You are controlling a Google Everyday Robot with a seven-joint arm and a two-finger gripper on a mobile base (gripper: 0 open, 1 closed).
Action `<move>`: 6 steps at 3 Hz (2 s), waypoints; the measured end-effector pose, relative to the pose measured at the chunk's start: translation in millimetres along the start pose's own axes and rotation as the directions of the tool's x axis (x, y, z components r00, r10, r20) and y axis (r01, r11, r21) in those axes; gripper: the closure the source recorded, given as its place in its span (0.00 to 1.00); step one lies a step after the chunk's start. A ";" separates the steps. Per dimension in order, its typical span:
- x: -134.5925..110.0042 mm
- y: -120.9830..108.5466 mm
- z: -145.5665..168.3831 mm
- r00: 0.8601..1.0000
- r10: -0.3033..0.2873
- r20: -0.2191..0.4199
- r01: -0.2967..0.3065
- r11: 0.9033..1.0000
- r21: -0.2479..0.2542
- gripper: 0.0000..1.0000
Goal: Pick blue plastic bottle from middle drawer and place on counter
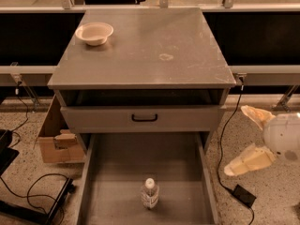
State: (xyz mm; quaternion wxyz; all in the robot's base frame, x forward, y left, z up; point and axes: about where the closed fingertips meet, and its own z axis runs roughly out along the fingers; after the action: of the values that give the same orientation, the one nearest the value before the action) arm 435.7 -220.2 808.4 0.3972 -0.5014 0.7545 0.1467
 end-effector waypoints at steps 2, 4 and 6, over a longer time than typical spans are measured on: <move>25.8 10.9 47.4 0.962 0.001 0.272 0.003 1.000 -0.012 0.00; 25.7 20.9 72.9 0.961 -0.016 0.276 0.025 0.999 -0.031 0.00; 35.4 47.8 171.1 0.948 -0.047 0.315 0.084 0.991 -0.105 0.00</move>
Offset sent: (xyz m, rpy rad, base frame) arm 0.0059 0.0183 -0.0818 0.0509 0.1838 0.1039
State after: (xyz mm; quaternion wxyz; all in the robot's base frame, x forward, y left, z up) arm 464.9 -115.1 663.8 0.4859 -0.5194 0.6552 0.2547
